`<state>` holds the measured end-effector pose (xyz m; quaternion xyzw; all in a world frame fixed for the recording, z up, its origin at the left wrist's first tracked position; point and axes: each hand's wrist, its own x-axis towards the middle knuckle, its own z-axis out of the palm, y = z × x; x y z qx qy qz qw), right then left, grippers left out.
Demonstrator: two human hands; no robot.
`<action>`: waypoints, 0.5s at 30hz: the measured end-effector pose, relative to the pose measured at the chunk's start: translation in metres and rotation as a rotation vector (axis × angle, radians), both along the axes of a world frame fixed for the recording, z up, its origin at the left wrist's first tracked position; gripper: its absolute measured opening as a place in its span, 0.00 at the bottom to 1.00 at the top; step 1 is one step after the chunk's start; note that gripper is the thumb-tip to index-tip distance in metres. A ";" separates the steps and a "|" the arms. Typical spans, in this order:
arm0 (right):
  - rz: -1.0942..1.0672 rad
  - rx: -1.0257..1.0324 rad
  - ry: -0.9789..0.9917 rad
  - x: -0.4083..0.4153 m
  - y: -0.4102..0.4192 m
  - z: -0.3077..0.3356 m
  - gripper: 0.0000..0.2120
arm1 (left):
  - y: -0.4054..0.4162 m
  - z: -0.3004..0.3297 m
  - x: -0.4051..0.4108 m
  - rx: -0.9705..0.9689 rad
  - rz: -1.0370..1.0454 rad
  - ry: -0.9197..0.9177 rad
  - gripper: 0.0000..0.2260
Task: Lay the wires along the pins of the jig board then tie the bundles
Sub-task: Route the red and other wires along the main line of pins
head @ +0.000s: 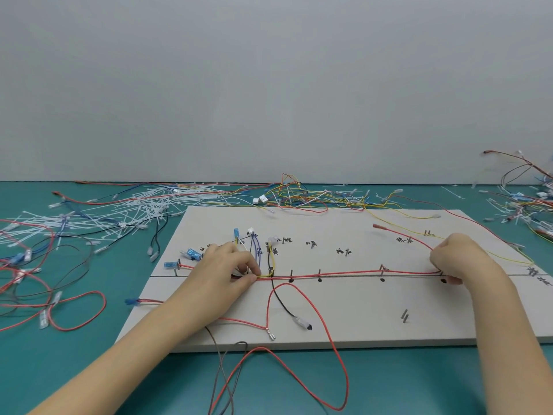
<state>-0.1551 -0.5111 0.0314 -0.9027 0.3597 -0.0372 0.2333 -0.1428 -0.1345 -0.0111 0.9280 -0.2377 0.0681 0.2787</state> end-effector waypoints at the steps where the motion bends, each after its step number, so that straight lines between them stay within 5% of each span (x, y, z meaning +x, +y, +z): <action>1: 0.007 0.006 0.014 0.000 0.001 -0.001 0.07 | 0.000 0.000 0.000 0.000 -0.001 -0.003 0.07; 15: -0.017 -0.018 -0.163 0.003 -0.003 0.001 0.12 | -0.002 -0.003 -0.004 0.088 -0.019 -0.102 0.04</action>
